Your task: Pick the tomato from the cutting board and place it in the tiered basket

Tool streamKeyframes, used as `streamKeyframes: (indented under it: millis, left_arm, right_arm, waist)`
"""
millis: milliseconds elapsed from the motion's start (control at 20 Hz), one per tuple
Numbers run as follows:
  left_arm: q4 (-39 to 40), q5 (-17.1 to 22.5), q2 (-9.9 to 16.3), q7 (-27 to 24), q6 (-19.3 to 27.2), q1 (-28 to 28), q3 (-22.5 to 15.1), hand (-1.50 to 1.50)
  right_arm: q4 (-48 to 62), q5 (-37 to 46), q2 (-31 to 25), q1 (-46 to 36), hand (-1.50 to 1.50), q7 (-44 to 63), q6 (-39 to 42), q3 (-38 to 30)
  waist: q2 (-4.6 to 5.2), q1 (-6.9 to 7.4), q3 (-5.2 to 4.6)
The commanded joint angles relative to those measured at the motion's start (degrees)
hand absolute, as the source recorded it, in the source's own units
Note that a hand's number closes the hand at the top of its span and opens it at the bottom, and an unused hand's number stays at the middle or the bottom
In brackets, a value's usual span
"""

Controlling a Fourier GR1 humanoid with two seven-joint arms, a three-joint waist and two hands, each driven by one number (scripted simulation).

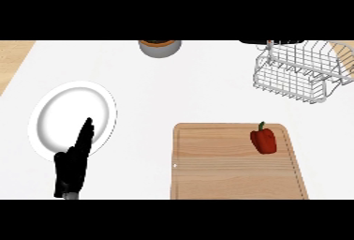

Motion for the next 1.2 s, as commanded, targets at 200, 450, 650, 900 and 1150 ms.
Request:
streamKeyframes:
  millis: [200, 450, 650, 900, 1150]
  left_arm:
    - [5.4, -2.4, -4.2, -2.1, 0.5, 0.3, -1.8, 0.00]
    - [1.5, -2.3, -1.8, 2.1, -0.7, -0.6, 0.0, 0.00]
    - [3.5, -2.2, -2.1, 1.7, -1.8, -2.3, 0.8, 0.00]
    - [0.1, -4.0, -3.8, 1.4, -0.2, 1.7, -1.3, 0.00]
    - [4.4, -3.2, -4.4, 0.5, -1.1, -2.4, 0.9, 0.00]
  right_arm:
    - [5.9, 0.2, -3.4, -12.1, 1.50, 7.0, -1.9, 4.9]
    - [8.6, 3.6, -1.8, -21.0, 1.50, 11.8, -5.4, 14.0]
    - [13.4, 5.6, 0.3, -28.1, 1.50, 12.7, -6.3, 19.3]
    - [24.2, 8.8, 1.1, -35.4, 1.50, 5.6, -4.3, 23.3]
    - [31.9, 16.0, 6.9, -40.2, 1.50, 1.0, -9.1, 28.7]
  waist:
    - [0.66, 1.40, -0.27]
    - [0.64, 1.75, -0.26]
    - [0.68, 1.71, -0.28]
    - [0.72, 2.23, -0.24]
    - [0.82, 1.91, -0.25]
